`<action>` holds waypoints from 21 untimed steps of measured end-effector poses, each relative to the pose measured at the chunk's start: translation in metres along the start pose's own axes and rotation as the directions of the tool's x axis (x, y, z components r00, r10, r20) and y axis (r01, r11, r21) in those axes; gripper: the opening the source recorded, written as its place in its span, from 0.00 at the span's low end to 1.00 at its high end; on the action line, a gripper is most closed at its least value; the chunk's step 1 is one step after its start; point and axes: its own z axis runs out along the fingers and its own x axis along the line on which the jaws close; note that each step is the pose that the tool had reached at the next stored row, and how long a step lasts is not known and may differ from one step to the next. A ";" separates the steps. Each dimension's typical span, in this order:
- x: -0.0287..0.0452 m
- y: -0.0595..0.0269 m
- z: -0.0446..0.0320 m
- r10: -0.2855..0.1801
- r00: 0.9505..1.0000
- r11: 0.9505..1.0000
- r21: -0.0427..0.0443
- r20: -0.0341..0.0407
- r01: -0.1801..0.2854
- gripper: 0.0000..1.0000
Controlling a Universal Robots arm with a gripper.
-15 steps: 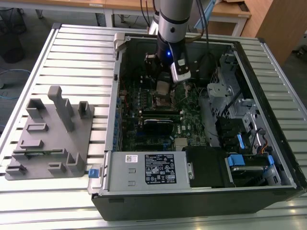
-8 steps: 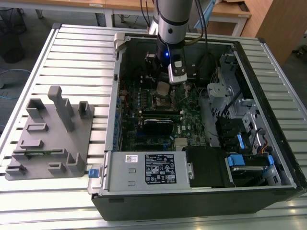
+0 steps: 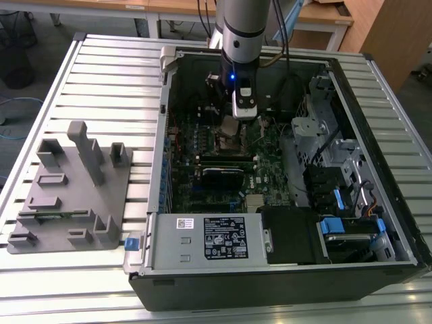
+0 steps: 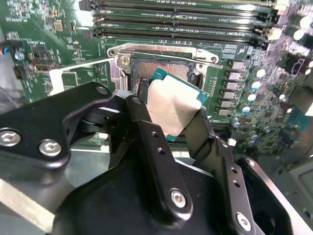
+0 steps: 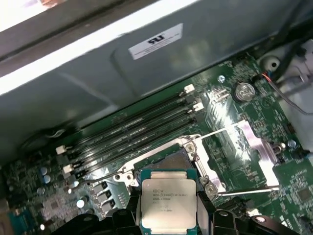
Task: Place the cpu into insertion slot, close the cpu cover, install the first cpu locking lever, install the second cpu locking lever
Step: 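Place the cpu into insertion slot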
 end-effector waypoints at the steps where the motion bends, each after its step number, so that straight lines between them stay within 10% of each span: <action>1: 0.0000 0.0000 0.0001 0.012 1.000 1.000 0.000 0.001 -0.012 0.54; 12: 0.0000 -0.0001 0.0009 0.077 0.997 0.997 -0.002 0.007 -0.077 0.54; 21: 0.0000 -0.0003 0.0030 0.237 0.971 0.971 -0.006 0.021 -0.237 0.54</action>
